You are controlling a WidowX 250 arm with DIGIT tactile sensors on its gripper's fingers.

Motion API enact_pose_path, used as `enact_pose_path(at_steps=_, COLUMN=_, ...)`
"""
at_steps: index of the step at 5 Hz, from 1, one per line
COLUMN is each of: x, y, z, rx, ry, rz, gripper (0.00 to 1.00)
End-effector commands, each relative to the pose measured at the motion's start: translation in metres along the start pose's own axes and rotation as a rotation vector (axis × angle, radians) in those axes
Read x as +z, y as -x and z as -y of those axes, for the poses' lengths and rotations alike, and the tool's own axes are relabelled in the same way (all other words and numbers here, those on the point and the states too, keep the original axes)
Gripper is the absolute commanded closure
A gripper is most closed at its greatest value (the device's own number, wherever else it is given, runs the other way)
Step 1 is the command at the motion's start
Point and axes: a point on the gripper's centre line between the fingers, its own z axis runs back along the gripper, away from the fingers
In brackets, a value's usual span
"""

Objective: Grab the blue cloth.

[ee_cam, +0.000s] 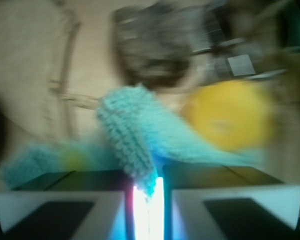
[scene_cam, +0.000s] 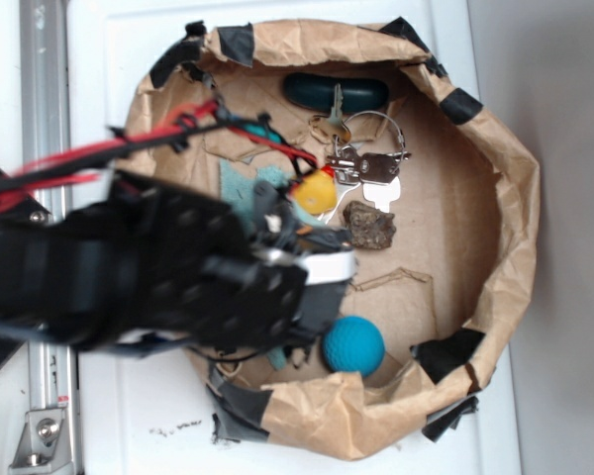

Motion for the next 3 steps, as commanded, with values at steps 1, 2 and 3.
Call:
enact_pose_path(at_steps=1, x=0.101, y=-0.022, z=-0.049, rx=-0.129, ry=-0.016, rz=0.109, gripper=1.00)
enact_pose_path(at_steps=2, x=0.122, y=-0.037, z=-0.060, rx=-0.137, ry=-0.013, rz=0.026, gripper=1.00)
enact_pose_path(at_steps=3, x=0.115, y=-0.042, z=-0.058, rx=-0.154, ry=0.023, rz=0.011, gripper=1.00)
